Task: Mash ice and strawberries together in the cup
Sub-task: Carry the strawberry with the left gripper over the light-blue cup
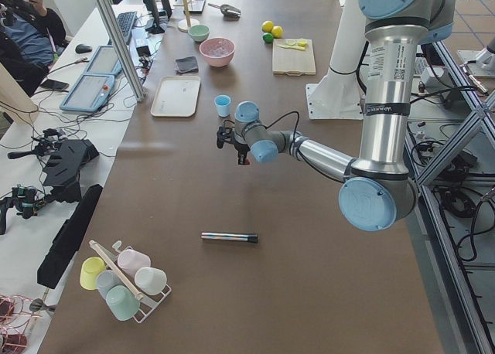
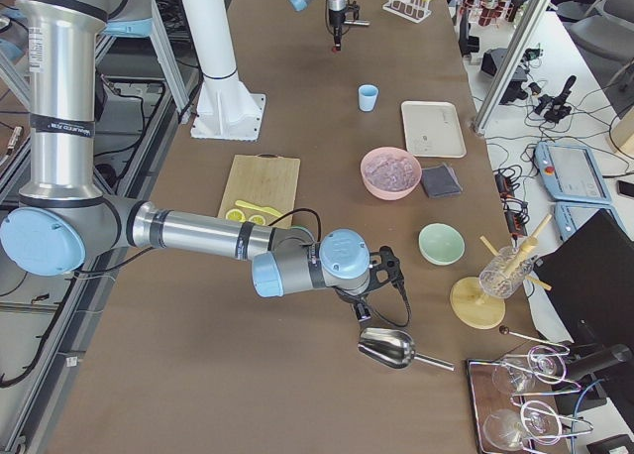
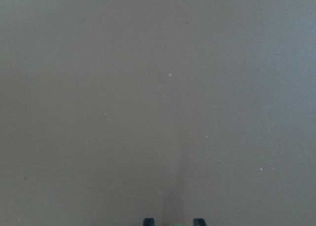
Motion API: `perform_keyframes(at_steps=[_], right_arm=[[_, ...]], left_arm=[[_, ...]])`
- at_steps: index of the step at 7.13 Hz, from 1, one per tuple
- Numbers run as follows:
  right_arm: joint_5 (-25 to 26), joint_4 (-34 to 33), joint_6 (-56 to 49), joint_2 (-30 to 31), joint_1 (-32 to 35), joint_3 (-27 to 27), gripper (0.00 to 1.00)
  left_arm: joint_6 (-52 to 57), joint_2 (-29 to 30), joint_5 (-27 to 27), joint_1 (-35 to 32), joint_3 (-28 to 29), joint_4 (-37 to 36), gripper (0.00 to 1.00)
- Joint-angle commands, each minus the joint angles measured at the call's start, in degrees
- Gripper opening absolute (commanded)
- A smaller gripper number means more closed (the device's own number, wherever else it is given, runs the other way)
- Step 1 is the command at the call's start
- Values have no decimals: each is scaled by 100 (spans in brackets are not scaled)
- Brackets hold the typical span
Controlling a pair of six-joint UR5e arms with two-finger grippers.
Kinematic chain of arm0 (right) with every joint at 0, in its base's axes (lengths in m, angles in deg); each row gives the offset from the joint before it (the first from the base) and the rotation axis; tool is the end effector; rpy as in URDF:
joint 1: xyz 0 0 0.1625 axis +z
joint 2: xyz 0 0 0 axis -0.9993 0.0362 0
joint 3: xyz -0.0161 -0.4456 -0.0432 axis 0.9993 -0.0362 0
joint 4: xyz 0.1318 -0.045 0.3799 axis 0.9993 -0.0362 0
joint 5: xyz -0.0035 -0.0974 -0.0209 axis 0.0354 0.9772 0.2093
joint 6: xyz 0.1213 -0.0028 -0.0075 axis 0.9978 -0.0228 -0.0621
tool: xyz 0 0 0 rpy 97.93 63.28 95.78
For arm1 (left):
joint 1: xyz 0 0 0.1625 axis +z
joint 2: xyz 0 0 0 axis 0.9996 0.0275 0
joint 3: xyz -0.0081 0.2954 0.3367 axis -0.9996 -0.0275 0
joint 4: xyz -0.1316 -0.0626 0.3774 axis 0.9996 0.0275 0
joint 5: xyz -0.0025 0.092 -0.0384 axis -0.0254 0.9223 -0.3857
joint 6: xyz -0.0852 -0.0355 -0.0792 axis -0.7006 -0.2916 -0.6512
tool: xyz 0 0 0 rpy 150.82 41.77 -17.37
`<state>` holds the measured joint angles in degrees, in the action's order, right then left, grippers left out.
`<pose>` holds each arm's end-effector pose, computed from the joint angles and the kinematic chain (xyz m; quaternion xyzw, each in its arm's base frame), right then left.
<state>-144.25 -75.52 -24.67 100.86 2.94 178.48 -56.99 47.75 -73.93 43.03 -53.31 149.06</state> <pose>0.0463 -0.4530 0.7010 0.1522 -0.4114 -0.1262 0.8898 0.3370 -0.4478 0.4760 0.0621 0.4470 -0.0110 0.8923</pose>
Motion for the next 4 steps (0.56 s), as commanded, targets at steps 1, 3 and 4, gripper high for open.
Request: perform_keyframes(at_steps=[1,3,4], right_arm=[[34,4,-19,22,1,-11,99],[522,-49,16,-4,19,-12,99],[639,-684,34,-240,1,6,99]], left_arm=[[-330,1683,34,-75,36,-1662,30],[-1059,2496,79,-40,342,-1818,30],[-1158,2534,175,56,361,-1809,30]])
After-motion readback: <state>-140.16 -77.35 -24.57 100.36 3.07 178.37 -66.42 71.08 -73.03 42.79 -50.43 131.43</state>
